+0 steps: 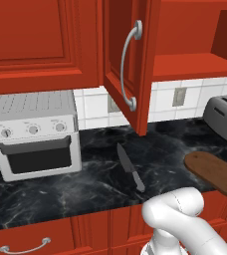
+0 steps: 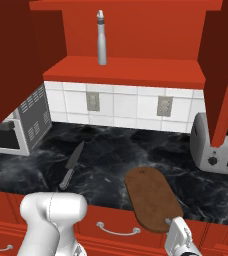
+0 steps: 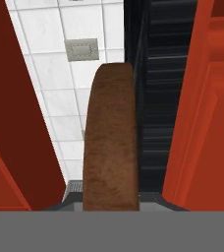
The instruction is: Move the cutting board and knife to the sink. Then move spray from the cabinet to the counter.
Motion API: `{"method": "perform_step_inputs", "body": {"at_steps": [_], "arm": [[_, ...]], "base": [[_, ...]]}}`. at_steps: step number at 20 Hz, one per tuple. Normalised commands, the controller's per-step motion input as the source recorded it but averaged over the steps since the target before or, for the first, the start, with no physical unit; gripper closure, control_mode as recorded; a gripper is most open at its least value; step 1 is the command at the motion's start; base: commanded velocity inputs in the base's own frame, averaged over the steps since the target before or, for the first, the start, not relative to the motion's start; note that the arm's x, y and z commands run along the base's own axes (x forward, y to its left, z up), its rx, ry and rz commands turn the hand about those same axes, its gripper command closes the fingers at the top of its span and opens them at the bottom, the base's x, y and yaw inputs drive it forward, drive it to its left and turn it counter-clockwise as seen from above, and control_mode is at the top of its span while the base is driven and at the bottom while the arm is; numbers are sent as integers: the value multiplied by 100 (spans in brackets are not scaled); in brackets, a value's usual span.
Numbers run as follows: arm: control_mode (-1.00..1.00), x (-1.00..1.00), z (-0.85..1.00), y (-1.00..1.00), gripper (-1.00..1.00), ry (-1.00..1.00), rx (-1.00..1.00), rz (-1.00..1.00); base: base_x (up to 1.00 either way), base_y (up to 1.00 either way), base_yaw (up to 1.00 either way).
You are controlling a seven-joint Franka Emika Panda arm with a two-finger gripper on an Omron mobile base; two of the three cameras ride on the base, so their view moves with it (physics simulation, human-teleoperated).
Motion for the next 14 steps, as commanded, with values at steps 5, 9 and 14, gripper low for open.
{"method": "perform_step_inputs", "body": {"at_steps": [5,9,14], "arm": [[-100,0,6,0,100,0,0,0],[-100,1,48,9,100,4,-3,0],[-100,0,71,18,100,7,-5,0]], "base": [[0,0,0],[0,0,0],[0,0,0]]}}
